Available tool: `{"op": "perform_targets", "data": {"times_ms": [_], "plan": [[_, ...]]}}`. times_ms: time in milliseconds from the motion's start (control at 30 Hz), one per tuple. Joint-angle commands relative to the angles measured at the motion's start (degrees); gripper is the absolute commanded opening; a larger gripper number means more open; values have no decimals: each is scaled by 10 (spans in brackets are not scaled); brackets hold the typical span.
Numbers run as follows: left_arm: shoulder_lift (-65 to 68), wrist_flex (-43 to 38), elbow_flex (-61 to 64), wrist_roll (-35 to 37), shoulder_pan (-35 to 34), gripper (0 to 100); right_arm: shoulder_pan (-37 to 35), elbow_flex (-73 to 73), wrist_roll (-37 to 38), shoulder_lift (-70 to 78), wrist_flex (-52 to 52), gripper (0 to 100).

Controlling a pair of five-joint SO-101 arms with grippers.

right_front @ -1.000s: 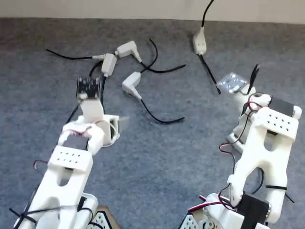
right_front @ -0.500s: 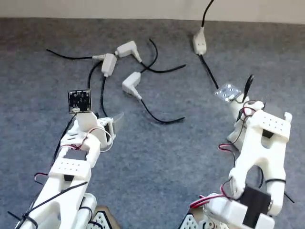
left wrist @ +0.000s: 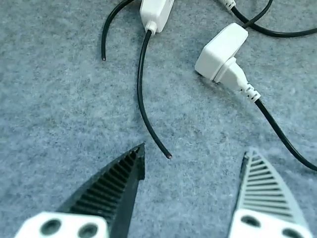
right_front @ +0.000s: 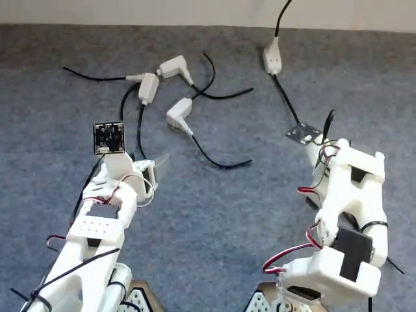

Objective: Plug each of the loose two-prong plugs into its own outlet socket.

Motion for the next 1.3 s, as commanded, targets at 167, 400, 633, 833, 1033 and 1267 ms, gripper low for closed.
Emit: {"op": "perform_targets", "data": {"times_ms": [167,400,633,833,1033,1267], "plan": [[-9,-13,-3,5,-5,306,-23,-3,-49,5,-22,105],[-9,-13,-3,4,-5,306,-58,-26,-151,2,-20,102],[-10,-13,-3,3,-5,306,-131,-226,-366,-3,140,102],[-13,-13,-4,3,-8,306,-247,-410,-645,0,255,104],[-14,-13,-7,2,-12,306,-422,-422,-895,0,232,104],[-14,-14,-18,6,-79,305,-491,-355,-1039,49,110,104]]}}
